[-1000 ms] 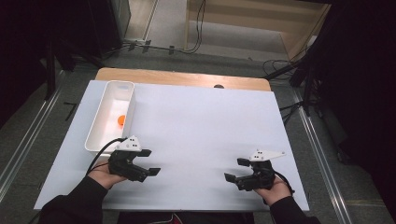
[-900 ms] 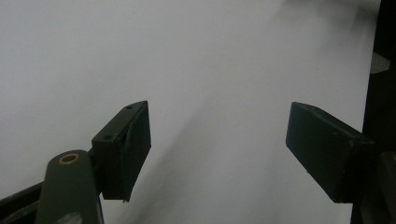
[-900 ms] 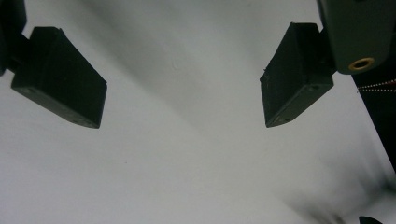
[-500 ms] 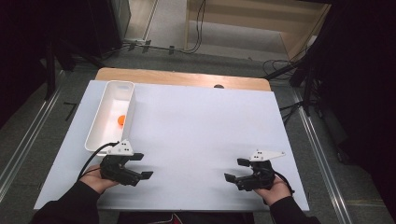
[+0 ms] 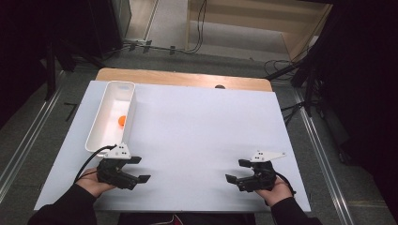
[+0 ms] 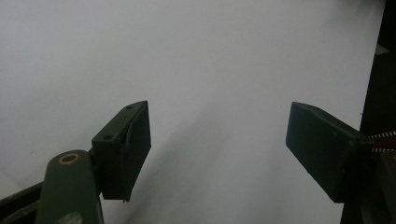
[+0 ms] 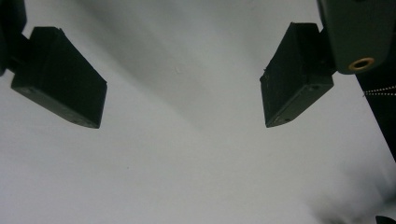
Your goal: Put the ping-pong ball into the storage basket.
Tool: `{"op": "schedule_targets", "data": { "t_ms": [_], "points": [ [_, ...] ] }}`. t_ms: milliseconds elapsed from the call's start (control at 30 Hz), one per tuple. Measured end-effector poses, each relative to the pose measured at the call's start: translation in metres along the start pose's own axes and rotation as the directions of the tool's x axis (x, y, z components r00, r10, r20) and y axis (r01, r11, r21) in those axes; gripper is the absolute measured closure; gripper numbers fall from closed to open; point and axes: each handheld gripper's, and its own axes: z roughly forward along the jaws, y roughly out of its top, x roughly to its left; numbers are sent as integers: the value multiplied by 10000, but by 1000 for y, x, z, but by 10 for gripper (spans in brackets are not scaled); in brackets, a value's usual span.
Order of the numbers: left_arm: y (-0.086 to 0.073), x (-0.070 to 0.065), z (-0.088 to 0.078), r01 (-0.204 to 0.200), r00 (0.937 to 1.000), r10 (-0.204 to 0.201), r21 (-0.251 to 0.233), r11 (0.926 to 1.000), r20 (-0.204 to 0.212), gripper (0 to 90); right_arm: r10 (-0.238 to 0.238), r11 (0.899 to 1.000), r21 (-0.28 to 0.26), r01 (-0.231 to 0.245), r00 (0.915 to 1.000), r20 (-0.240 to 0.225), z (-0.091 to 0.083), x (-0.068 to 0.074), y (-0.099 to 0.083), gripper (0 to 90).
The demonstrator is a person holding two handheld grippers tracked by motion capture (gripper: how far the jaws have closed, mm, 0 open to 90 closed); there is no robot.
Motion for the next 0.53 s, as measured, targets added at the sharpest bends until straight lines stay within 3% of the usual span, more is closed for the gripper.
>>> {"op": "schedule_targets", "data": {
  "t_ms": [533],
  "points": [
    [-1, 0, 2, -157, 9999, 157, 97, 9998, 11, 226, -1, 10000, 76, 1, 10000, -62, 0, 0, 0, 132]
  ]
}}
